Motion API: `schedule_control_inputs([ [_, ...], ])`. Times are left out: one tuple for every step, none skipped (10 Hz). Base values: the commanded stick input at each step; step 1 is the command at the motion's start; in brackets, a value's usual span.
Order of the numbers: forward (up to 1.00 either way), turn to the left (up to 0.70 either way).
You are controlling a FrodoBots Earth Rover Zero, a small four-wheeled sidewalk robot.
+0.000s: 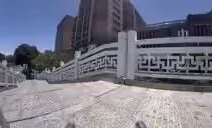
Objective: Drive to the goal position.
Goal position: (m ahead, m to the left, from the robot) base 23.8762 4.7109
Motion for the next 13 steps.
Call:
schedule_control_inputs([
  [0.45,0.27],
  [0.45,0.27],
  [0.45,0.27],
  [0.45,0.27],
  [0.45,0.27],
  [0.45,0.27],
  [0.45,0.27],
  [0.45,0.27],
  [0.45,0.27],
  [0.45,0.27],
  [0.45,0.27],
  [0.45,0.27],
  [0.45,0.27],
])
